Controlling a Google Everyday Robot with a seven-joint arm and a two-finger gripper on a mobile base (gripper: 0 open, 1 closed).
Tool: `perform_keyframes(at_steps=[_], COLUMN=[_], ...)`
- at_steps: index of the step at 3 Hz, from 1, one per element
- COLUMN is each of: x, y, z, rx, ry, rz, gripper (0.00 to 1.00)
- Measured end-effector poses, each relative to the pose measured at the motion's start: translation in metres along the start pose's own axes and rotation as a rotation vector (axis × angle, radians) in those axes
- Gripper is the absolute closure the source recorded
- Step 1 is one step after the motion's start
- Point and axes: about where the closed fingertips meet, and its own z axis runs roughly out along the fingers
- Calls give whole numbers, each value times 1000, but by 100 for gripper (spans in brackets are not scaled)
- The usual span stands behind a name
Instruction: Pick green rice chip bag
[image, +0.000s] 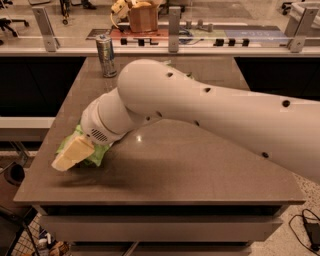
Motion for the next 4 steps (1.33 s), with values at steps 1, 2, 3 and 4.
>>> perform_keyframes(at_steps=[1, 2, 3, 4], x=[-1, -3, -5, -6], y=[-1, 1, 2, 3], z=[-2, -3, -4, -5], rx=[4, 6, 8, 10], ry=[-1, -1, -1, -1], rz=[-3, -8, -13, -17], gripper=[41, 65, 88, 100])
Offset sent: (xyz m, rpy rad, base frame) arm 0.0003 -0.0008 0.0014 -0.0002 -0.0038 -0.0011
